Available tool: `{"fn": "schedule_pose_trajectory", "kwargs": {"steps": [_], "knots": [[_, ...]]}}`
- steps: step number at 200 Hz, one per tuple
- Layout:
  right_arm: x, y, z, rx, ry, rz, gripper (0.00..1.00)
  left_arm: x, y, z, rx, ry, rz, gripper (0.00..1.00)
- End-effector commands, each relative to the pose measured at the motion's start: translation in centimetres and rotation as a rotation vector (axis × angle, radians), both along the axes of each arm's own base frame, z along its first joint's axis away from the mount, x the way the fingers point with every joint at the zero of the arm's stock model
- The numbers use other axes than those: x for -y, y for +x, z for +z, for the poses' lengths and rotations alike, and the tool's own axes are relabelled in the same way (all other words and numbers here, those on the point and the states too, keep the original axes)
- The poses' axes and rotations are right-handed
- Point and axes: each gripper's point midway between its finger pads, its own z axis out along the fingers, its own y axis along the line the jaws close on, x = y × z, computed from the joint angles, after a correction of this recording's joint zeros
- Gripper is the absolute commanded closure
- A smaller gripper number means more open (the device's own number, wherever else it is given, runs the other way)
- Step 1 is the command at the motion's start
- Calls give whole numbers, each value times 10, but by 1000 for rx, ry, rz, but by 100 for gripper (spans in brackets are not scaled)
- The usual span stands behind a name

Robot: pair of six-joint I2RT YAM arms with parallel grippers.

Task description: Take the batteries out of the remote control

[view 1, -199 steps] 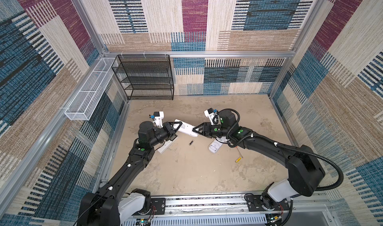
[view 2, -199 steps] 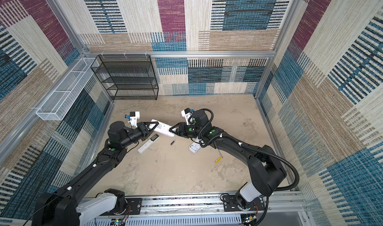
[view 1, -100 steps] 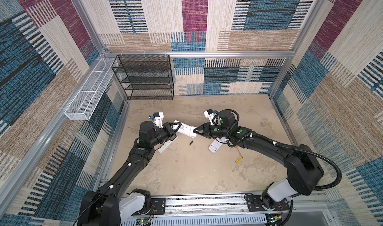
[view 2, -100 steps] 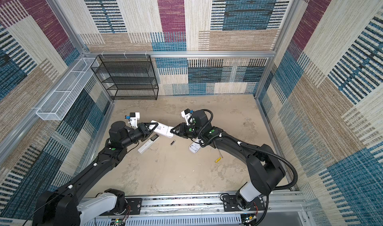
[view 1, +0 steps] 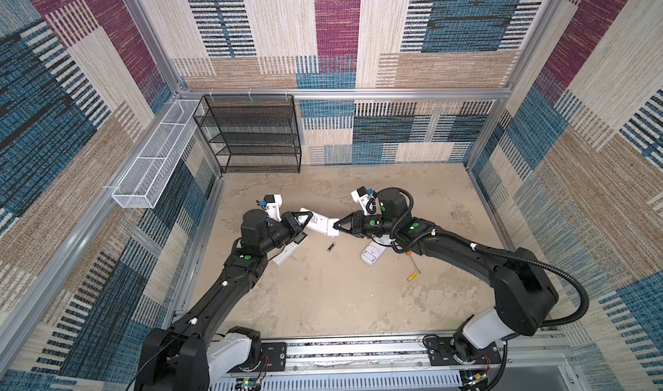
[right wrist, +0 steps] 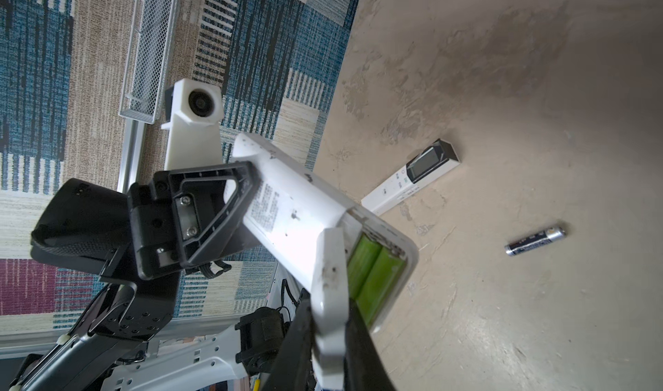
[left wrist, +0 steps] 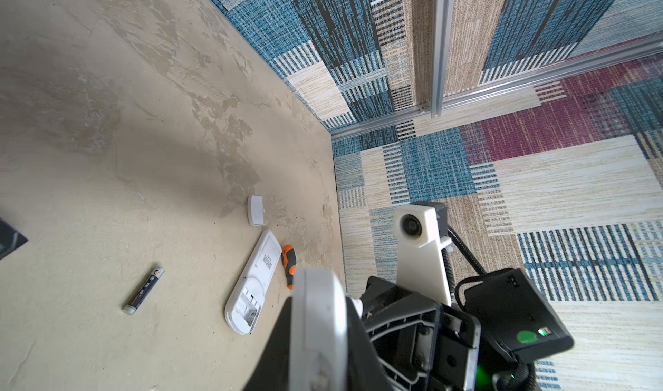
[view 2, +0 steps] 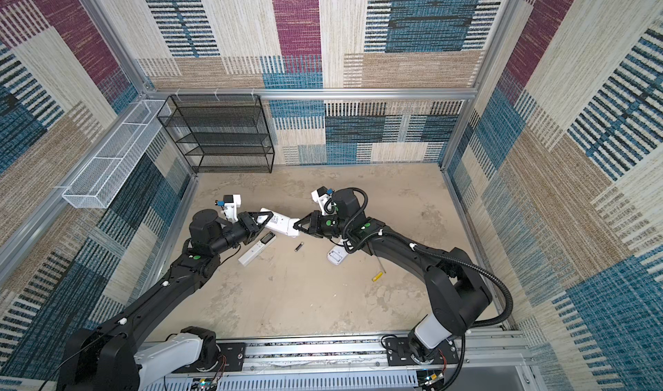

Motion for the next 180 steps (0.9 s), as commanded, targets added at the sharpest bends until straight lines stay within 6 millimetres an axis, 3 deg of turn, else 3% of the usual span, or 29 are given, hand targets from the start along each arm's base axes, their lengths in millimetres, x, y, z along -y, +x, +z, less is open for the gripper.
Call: {"fn": "schedule_pose_trajectory", "kwargs": {"steps": [1, 70, 134, 163, 180], "knots": [[-6, -6, 0, -45, 24, 40, 93, 10, -5, 25, 86, -53, -65, 100], [-4, -2, 16, -17, 58, 32, 100, 9, -5, 14, 64, -54, -56, 100], [3, 5, 26, 7, 63, 21, 100, 13, 2, 2, 35, -68, -68, 100], [7, 14, 38, 99, 33, 30, 100, 14, 3, -14, -20, -60, -73, 100], [13, 25, 35, 156, -64, 4, 100, 15, 2, -25, -58, -55, -82, 100]]}}
